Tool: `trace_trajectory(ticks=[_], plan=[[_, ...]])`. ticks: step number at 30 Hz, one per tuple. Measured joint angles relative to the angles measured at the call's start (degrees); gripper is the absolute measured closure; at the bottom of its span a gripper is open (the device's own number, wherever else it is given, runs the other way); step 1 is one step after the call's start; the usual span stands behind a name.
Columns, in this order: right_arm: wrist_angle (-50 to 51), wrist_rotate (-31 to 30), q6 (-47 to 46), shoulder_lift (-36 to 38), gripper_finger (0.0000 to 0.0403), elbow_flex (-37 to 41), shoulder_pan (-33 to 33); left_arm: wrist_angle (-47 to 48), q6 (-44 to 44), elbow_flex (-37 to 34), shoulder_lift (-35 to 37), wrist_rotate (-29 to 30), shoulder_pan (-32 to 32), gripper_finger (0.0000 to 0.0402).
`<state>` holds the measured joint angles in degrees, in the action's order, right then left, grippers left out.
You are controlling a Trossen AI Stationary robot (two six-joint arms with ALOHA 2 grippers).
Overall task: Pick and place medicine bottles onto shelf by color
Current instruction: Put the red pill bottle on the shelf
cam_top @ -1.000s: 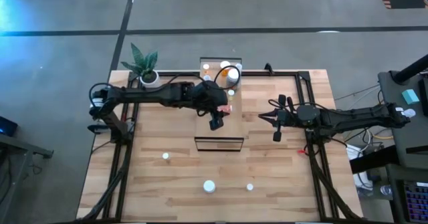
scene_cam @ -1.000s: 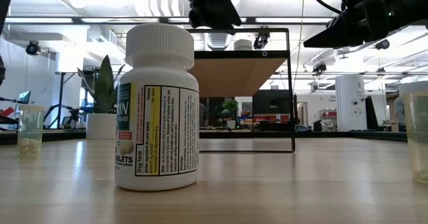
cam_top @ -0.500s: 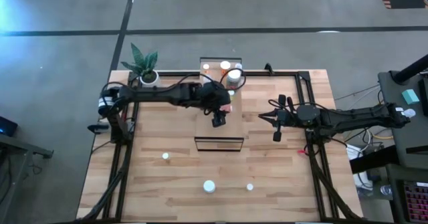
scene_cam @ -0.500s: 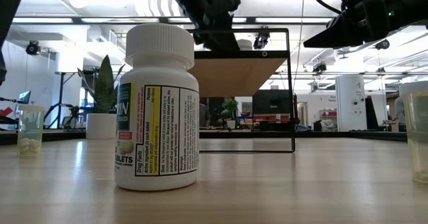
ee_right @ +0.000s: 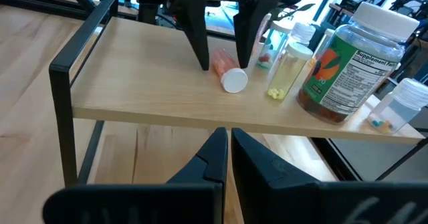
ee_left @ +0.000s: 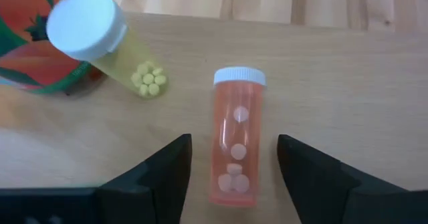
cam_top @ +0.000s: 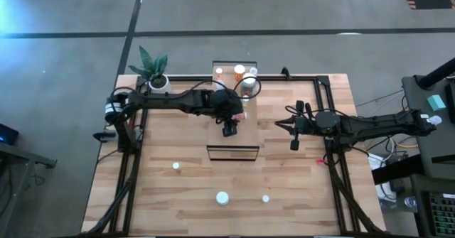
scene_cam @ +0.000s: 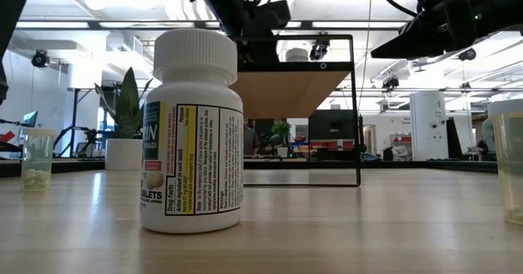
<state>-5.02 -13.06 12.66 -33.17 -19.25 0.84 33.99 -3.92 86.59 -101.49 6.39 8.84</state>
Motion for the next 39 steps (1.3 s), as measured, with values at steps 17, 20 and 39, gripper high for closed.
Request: trace_trajectory(ticks=[17, 20, 39], plan=[[-0.1, 0.0, 0.4, 0.0, 0.0390, 0.0, 0.0, 0.0, 0.5, -0.7, 3.0, -0.2, 0.0, 0.0328], [-1.0, -0.4, -0.3, 0.0, 0.0390, 0.0, 0.0, -0.5, 1.3, -1.4, 4.7, -0.2, -0.5, 0.0326], [-27.7, 3.2, -13.4, -14.3, 0.0228, 0.0, 0.0, -65.0, 9.7, -40.1, 17.4, -1.8, -6.1, 0.0321]])
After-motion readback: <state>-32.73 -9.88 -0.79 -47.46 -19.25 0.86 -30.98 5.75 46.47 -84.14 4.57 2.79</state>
